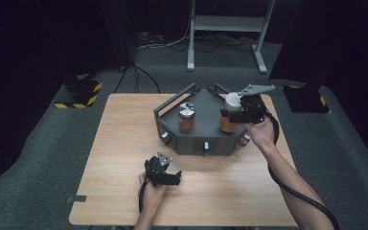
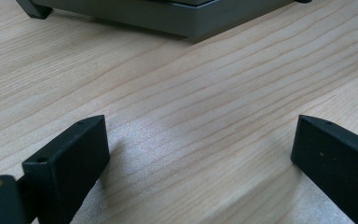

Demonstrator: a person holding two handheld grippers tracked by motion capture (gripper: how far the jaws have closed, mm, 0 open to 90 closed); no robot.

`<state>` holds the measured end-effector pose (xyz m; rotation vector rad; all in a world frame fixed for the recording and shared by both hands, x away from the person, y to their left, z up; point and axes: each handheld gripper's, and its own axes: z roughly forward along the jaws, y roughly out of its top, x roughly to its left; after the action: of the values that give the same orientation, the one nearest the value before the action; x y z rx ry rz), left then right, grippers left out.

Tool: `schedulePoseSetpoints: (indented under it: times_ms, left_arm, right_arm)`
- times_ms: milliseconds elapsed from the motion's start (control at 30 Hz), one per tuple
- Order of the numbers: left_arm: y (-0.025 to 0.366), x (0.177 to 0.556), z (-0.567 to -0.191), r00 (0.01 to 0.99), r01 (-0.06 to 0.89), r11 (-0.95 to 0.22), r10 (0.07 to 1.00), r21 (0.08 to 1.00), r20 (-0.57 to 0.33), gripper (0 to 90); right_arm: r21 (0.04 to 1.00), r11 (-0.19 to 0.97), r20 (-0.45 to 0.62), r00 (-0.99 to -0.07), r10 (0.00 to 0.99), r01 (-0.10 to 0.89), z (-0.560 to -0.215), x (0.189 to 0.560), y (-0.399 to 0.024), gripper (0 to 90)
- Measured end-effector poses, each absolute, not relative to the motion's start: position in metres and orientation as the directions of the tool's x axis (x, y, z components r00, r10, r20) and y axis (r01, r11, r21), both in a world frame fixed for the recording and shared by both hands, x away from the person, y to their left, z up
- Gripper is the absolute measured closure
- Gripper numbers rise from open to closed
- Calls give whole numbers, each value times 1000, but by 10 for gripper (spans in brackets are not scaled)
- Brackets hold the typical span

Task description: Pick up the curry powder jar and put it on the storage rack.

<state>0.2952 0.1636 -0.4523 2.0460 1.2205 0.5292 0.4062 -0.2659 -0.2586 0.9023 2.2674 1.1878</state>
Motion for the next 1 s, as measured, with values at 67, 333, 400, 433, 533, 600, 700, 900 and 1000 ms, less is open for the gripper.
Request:
schedulePoseSetpoints:
  times_ms: [67,333,400,433,533,600,700,900,1000]
  left_arm:
    - [164,295,-452,476,599,-323,879,732,-2,42]
    - [164,295,-452,475,600,-322,880,733,-3,42]
    - [164,295,-452,476,600,-323,879,732,-2,41]
    - [164,295,-452,475,599,-322,880,733,-2,42]
    - [164,295,-452,476,599,-324,879,733,-1,42]
    - [164,295,-452,476,599,-324,879,732,-1,42]
    - [164,295,-452,476,599,-324,879,732,-1,42]
    - [164,295,-452,476,599,-324,879,732,-1,42]
    - [164,295,-452,476,599,-324,879,733,-1,42]
  right_arm:
    - [835,428,-75,-699,711,346,-260,408,-262,359]
    - [831,436,-81,-700,709,346,-264,415,-250,359]
    - [831,437,-81,-701,709,346,-265,415,-249,359]
    - [831,436,-80,-701,709,347,-266,417,-248,359]
    - [830,435,-78,-700,710,349,-269,418,-246,359]
    - [829,437,-79,-700,710,349,-270,419,-244,359]
    - [828,437,-78,-700,709,350,-273,420,-243,359]
    - [831,431,-73,-700,711,352,-276,423,-242,358]
    - [831,431,-71,-700,711,353,-278,423,-242,358]
